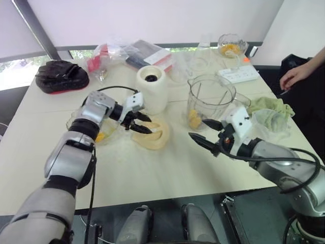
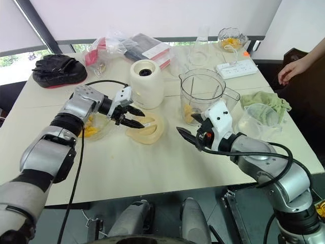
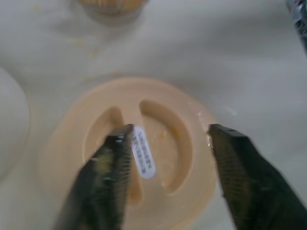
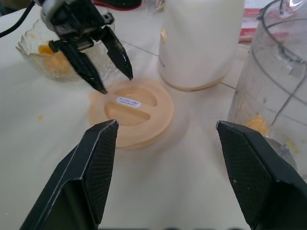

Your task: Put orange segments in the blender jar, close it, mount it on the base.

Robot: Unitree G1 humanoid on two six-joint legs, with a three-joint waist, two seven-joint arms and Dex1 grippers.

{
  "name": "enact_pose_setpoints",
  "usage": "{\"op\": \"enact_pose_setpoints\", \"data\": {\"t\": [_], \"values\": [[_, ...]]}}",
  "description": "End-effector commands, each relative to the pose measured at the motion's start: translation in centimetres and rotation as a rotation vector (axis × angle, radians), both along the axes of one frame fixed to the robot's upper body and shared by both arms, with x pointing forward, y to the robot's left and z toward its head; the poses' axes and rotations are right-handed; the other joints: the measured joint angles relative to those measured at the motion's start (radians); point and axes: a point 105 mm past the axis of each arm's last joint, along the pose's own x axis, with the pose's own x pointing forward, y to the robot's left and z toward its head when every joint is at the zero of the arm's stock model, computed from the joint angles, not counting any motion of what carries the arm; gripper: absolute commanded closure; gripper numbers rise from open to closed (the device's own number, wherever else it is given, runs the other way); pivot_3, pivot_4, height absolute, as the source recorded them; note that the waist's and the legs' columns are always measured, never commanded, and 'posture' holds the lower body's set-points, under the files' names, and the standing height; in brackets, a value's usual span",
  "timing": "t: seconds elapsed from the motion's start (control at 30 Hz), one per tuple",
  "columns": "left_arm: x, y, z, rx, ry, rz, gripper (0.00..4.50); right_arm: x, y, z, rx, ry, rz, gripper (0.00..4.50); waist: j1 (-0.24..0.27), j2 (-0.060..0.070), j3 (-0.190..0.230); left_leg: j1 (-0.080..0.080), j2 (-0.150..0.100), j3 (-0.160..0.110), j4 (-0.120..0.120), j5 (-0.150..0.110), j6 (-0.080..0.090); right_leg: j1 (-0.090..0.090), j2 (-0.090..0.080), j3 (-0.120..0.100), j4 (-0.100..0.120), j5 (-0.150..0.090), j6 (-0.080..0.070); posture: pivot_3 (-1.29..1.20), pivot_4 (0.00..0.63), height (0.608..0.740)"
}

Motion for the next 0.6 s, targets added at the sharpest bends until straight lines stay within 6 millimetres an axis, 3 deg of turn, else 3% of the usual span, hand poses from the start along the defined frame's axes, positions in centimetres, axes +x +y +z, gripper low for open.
{"op": "enact_pose_setpoints", "data": {"t": [0.03, 0.2, 0.6], "values": [[0.7, -0.1, 0.6, 0.034, -0.048, 0.007, 1.79, -0.6, 0.0, 1.4, 0.01, -0.07, -0.017, 1.09, 0.0, 0.0, 0.0, 0.0, 0.0, 0.0, 0.0, 0.0, 0.0, 0.0, 0.0, 0.0, 0.0, 0.0, 0.0, 0.0, 0.15, 0.74], [1.0, -0.6, -0.9, 0.082, -0.054, 0.046, 1.79, -1.1, 0.3, 1.1, 0.029, -0.066, -0.036, 1.09, 0.003, -0.001, 0.0, 0.0, 0.0, 0.0, 0.001, 0.0, 0.0, 0.0, 0.0, 0.0, 0.001, 0.0, 0.0, 0.0, 0.15, 0.74], [2.0, -1.1, -2.2, 0.127, -0.101, 0.127, 1.79, -1.0, 0.6, 1.2, 0.045, -0.078, -0.058, 1.09, 0.003, -0.002, 0.0, 0.0, -0.001, 0.0, 0.002, 0.0, 0.0, -0.002, 0.0, 0.0, 0.008, 0.0, 0.0, 0.0, 0.15, 0.74]]}}
